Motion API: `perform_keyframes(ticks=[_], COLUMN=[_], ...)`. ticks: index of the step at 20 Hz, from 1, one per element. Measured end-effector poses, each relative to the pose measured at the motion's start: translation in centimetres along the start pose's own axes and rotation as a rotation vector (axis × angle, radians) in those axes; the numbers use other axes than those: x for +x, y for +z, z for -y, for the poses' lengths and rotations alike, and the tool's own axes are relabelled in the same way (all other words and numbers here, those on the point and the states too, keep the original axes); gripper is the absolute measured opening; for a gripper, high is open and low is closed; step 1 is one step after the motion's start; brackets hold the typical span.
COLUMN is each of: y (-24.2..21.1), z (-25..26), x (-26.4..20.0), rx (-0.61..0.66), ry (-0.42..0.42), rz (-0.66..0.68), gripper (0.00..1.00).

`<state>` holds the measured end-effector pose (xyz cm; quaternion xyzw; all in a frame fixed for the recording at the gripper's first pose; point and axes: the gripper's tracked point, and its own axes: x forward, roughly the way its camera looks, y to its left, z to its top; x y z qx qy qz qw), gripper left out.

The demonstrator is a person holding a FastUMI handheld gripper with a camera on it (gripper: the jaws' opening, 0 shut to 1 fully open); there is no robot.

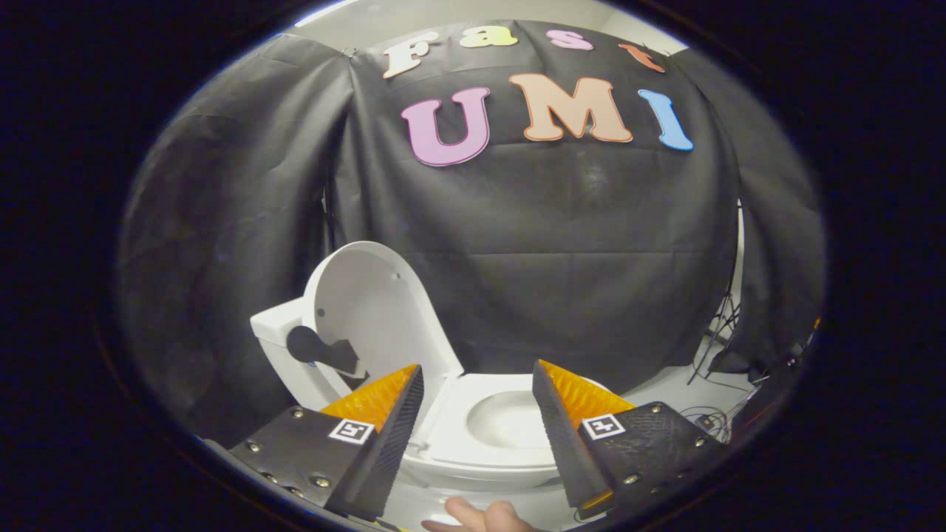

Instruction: Open the toilet lid.

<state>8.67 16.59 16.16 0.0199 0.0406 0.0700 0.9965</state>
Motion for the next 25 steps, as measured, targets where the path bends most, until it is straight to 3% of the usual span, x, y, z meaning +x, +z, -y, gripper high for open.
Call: perform_keyframes(ticks=[2, 5, 10, 14, 18, 25], y=[0.4, -0.2, -0.8, 2.5, 2.7, 2.0], z=[1.8, 5.0, 8.1, 10.3, 11.1, 11.6], x=[-0.4, -0.3, -0.8, -2.2, -1.9, -1.7], rx=[-0.039, -0.057, -0.074, -0.019, 0.065, 0.064], ry=[-0.028, -0.080, -0.139, -0.214, -0.206, -0.219], rz=[0.036, 0.051, 0.048, 0.174, 0.187, 0.160], gripper=[0.87, 1.00, 1.00, 1.00, 1.00, 1.00])
